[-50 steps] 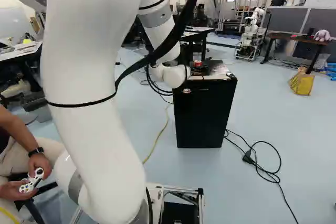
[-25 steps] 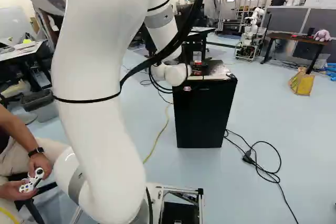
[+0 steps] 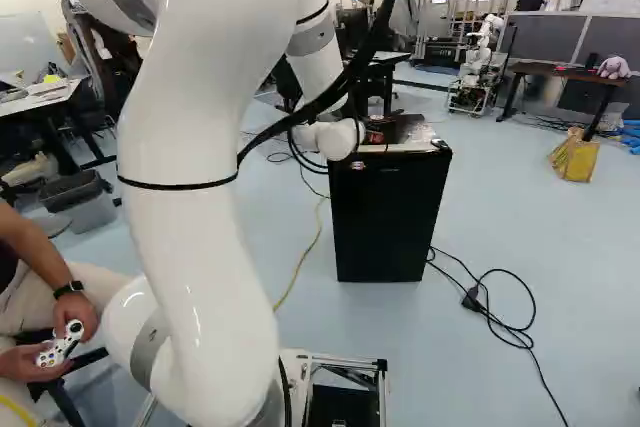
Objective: Grab a drink from the fridge
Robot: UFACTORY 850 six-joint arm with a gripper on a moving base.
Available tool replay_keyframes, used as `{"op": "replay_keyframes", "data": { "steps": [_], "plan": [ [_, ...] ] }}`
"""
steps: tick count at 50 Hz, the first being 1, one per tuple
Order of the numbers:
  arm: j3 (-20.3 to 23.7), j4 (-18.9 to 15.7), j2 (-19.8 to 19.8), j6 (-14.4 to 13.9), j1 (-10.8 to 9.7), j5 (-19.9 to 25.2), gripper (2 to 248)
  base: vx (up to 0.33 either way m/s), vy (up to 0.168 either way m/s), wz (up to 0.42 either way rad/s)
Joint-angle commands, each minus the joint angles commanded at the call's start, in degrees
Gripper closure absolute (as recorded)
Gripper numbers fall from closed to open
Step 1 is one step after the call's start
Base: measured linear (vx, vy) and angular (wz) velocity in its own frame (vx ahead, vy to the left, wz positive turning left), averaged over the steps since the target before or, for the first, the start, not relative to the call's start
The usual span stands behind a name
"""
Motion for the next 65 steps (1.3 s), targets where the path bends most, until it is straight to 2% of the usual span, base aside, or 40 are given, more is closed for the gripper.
{"op": "replay_keyframes", "data": {
  "steps": [28, 65],
  "plan": [
    [-4.46, 1.71, -3.59, 0.00, -0.11, -2.27, 3, 0.000, 0.000, 0.000],
    [-10.13, 5.99, -8.02, 0.00, -0.38, -6.38, 3, 0.000, 0.000, 0.000]
  ]
}}
